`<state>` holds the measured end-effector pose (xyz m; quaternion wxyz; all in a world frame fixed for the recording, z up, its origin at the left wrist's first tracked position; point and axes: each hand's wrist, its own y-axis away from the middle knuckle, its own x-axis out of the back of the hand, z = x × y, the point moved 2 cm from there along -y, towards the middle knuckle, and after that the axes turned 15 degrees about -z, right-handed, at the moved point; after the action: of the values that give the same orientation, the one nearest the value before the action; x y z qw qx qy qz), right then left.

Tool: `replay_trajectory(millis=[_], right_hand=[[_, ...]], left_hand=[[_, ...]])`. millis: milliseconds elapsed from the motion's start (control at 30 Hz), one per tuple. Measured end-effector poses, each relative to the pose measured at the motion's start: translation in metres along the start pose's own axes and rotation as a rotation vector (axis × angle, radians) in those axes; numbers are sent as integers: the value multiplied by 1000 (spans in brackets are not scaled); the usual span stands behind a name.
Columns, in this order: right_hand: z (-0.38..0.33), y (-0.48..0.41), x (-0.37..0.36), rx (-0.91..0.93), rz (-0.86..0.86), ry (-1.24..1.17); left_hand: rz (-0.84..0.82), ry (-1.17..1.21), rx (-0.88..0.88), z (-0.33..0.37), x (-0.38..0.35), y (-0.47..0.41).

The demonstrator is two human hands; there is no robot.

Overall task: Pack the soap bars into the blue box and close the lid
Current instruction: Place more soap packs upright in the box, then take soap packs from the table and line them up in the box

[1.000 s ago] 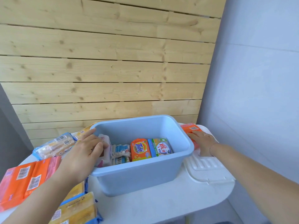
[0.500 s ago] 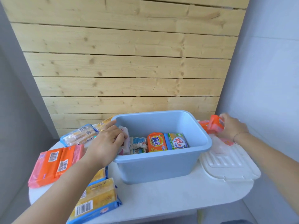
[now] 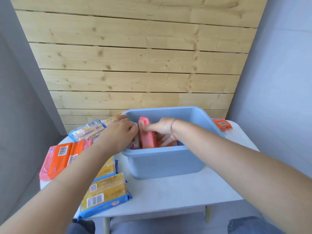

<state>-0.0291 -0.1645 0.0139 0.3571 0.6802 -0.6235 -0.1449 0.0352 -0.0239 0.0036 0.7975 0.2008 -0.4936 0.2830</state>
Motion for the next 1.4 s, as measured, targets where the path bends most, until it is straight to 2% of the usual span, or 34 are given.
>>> replay_trajectory(millis=[67, 133, 233, 300, 400, 467, 533, 600, 633, 667, 700, 733, 767, 833, 900, 967, 1100, 1400], right_hand=[[0, -9, -10, -38, -24, -7], [-2, -16, -13, -53, -15, -21], [-6, -24, -11, -86, 14, 73], [-9, -26, -12, -101, 24, 143], [-7, -25, -8, -97, -72, 191], [-5, -14, 6, -29, -137, 206], [-9, -1, 39, 219, 1, 171], [-9, 21, 87, 541, 335, 64], [-3, 32, 114, 632, 537, 56], [8, 39, 140, 640, 737, 101], [25, 41, 167, 563, 898, 196], [46, 40, 188, 413, 986, 314], [69, 34, 205, 241, 977, 420], [115, 13, 223, -74, 784, 643], [144, -5, 223, -253, 620, 859], [158, -19, 221, -301, 567, 932], [164, -41, 215, -263, 518, 995], [171, -63, 225, -370, 533, 1141]], left_hand=[[35, -63, 50, 5, 1, -2], [62, -125, 25, 11, -2, -3], [-1, -140, -80, 14, -8, -6], [-48, -160, -88, 14, -7, -6], [-77, -211, -51, 15, -7, -7], [-89, -245, -44, 15, -7, -8], [-99, -265, -39, 15, -7, -9], [-103, -255, -41, 16, -7, -9], [-100, -245, -43, 16, -7, -9], [-98, -237, -43, 17, -7, -9], [-94, -230, -40, 17, -7, -8], [-87, -224, -37, 18, -7, -8], [-81, -219, -34, 18, -6, -9], [-76, -203, -20, 17, -7, -9], [-77, -195, -12, 16, -8, -10], [-77, -183, -15, 16, -8, -9], [-67, -149, -20, 15, -8, -9], [-92, -140, -21, 16, -8, -10]])
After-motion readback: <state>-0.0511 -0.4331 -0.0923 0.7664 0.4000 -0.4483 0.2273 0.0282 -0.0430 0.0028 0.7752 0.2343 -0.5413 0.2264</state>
